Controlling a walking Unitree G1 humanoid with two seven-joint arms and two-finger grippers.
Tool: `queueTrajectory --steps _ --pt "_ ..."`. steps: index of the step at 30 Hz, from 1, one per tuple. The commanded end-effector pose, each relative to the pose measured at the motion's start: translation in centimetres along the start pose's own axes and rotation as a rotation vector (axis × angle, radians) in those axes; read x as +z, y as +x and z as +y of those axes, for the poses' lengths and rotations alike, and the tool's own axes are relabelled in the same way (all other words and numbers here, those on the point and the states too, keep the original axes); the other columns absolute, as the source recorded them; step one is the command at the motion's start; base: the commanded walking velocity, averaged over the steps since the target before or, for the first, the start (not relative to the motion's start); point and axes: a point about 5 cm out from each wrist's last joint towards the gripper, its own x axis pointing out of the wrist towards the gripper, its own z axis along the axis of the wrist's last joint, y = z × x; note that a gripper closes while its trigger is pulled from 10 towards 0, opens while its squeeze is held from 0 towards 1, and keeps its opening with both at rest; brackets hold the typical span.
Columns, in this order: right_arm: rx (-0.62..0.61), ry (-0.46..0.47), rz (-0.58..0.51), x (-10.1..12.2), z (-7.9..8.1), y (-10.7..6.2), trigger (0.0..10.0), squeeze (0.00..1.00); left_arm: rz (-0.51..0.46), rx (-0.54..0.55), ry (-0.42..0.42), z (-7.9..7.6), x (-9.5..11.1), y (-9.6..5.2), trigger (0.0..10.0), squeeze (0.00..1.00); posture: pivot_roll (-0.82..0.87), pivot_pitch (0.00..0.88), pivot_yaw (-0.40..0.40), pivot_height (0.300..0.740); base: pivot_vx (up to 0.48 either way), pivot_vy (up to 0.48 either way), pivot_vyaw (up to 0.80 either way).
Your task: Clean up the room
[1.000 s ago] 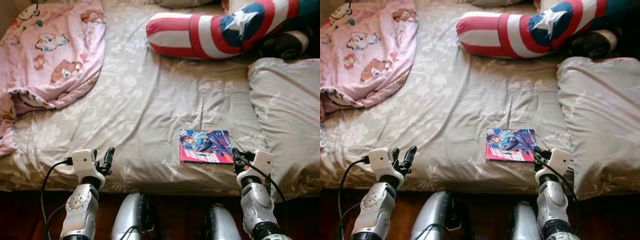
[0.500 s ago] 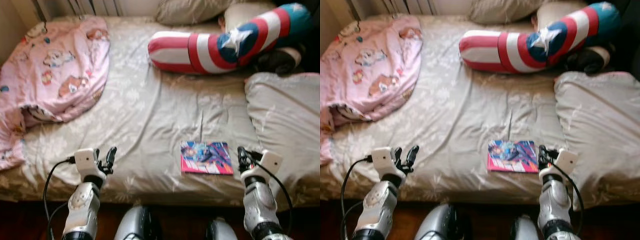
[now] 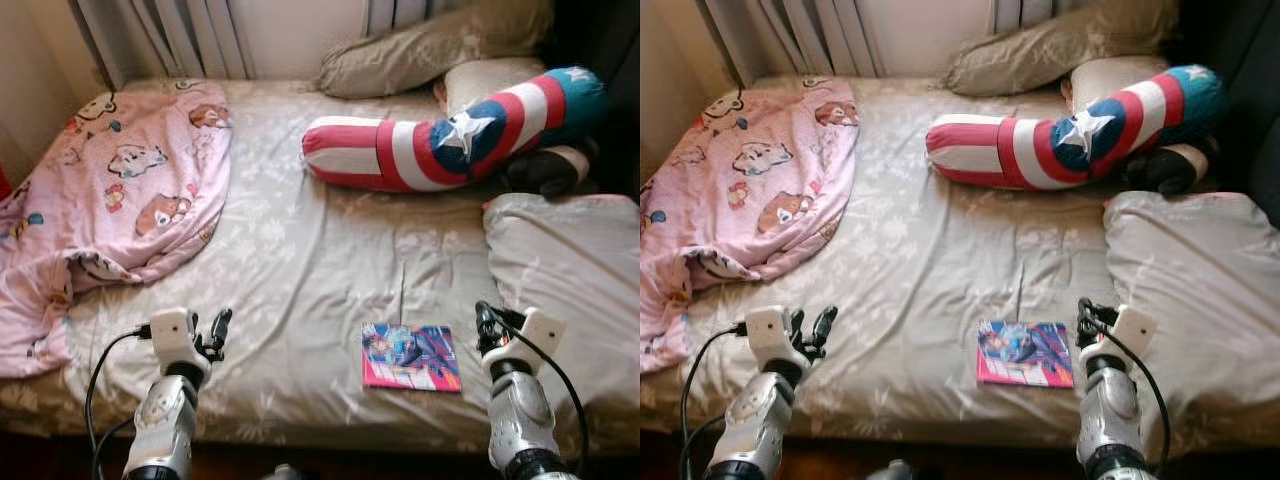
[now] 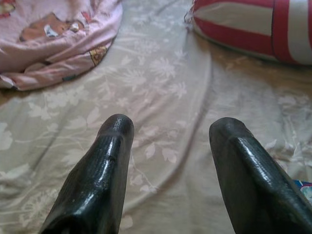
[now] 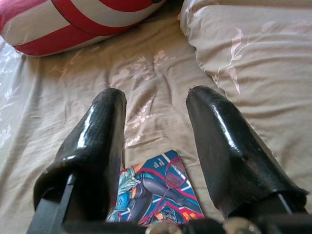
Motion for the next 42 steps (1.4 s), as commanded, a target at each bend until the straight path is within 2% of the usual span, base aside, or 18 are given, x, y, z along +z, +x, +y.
queueTrajectory --steps 1,2,3,5,7,12,13,16,18,28,35,42 --pt "-0.027 -0.002 0.068 -1.3 -0.8 -0.7 10.0 0.0 0.044 0.023 -0.013 0.6 -0.7 -0.1 10.0 0.0 0.06 0.068 0.056 0.74 0.0 0.0 0.0" --pt "-0.03 -0.005 0.081 -1.5 -0.9 -0.8 10.0 0.0 0.055 0.026 -0.02 0.7 -0.9 -0.1 10.0 0.0 0.06 0.07 0.056 0.74 0.0 0.0 0.0" --pt "-0.049 -0.026 0.163 -2.7 -1.4 -1.3 10.0 0.0 0.103 0.037 -0.033 0.9 -1.7 -0.1 10.0 0.0 0.06 0.074 0.058 0.74 0.0 0.0 0.0" --pt "-0.037 -0.096 0.257 -4.1 -1.8 -2.1 10.0 0.0 0.166 0.049 -0.046 1.0 -2.8 -0.4 10.0 0.0 0.06 0.077 0.058 0.74 0.0 0.0 0.0" --pt "-0.043 -0.151 0.358 -5.8 -2.7 -3.4 10.0 0.0 0.259 0.064 -0.025 1.4 -4.3 -1.0 10.0 0.0 0.05 0.084 0.055 0.74 0.0 0.0 0.0" --pt "-0.073 -0.175 0.429 -6.9 -3.6 -4.4 10.0 0.0 0.343 0.088 0.023 2.1 -5.6 -1.9 10.0 0.0 0.05 0.096 0.056 0.74 0.0 0.0 0.0" --pt "-0.082 -0.199 0.477 -7.7 -3.8 -5.1 10.0 0.0 0.4 0.109 0.044 2.6 -6.4 -2.7 10.0 0.0 0.05 0.098 0.057 0.74 0.0 0.0 0.0" --pt "-0.071 -0.245 0.534 -8.7 -3.9 -6.1 10.0 0.0 0.451 0.136 0.045 3.0 -7.4 -3.5 10.0 0.0 0.04 0.1 0.057 0.74 0.0 0.0 0.0" --pt "-0.087 -0.251 0.595 -10.0 -4.3 -7.5 10.0 0.0 0.494 0.159 0.034 3.2 -8.4 -4.5 10.0 0.0 0.04 0.098 0.059 0.74 0.0 0.0 0.0" --pt "-0.093 -0.263 0.689 -11.9 -4.3 -9.5 10.0 0.0 0.55 0.166 0.037 3.1 -9.4 -5.3 10.0 0.0 0.04 0.111 0.061 0.74 0.0 0.024 0.0" --pt "-0.061 -0.293 0.676 -11.9 -4.0 -9.5 10.0 0.0 0.562 0.172 0.041 3.1 -9.6 -5.4 10.0 0.0 0.04 0.115 0.064 0.74 0.0 0.331 0.11" --pt "-0.074 -0.269 0.68 -11.9 -4.0 -9.4 10.0 0.0 0.567 0.173 0.038 3.0 -9.7 -5.5 10.0 0.0 0.05 0.117 0.066 0.74 0.0 0.34 0.32"
